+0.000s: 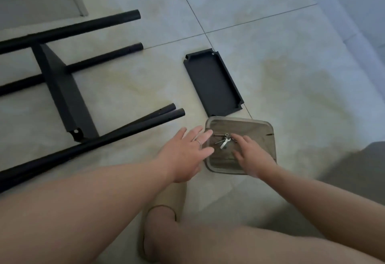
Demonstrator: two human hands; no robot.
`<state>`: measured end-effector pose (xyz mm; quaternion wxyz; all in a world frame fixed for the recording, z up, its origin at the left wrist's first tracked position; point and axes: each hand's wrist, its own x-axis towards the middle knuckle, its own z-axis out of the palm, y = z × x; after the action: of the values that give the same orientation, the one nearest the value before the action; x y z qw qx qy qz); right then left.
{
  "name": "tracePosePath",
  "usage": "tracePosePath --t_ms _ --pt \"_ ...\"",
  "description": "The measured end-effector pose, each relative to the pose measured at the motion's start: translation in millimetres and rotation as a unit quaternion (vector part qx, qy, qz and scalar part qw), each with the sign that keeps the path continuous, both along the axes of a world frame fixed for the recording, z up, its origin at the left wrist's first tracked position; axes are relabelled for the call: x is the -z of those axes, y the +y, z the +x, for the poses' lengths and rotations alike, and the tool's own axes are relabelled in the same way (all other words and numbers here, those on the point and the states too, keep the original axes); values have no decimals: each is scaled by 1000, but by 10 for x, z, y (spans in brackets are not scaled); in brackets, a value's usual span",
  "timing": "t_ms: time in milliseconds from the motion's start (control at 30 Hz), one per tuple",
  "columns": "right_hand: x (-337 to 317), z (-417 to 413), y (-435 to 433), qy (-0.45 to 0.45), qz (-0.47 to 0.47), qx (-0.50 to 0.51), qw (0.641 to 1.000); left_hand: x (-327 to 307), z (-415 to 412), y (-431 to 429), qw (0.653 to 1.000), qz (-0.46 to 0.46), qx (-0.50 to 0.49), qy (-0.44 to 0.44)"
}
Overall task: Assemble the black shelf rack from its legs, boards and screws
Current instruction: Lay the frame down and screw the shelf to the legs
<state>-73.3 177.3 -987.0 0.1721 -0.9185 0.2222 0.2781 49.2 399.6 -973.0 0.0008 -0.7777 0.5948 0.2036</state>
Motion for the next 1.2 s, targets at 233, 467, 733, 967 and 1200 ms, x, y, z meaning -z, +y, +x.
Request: tracePosePath --t_ms 233,467,733,967,1200 --pt "472 245 -197 60 11 -97 993 277 -178 -38 999 -27 -16 37" --pt "766 420 -127 33 -27 -143 989 398 -119 -86 994 -90 -20 49" --pt "573 395 -220 46 -74 -124 988 345 -115 -100 995 -83 -28 41" --pt "-95 444 -22 -129 49 34 990 -35 136 240 999 -33 -4 5" --pt "-703 939 880 -187 250 124 942 -561 830 990 987 -76 -136 -25"
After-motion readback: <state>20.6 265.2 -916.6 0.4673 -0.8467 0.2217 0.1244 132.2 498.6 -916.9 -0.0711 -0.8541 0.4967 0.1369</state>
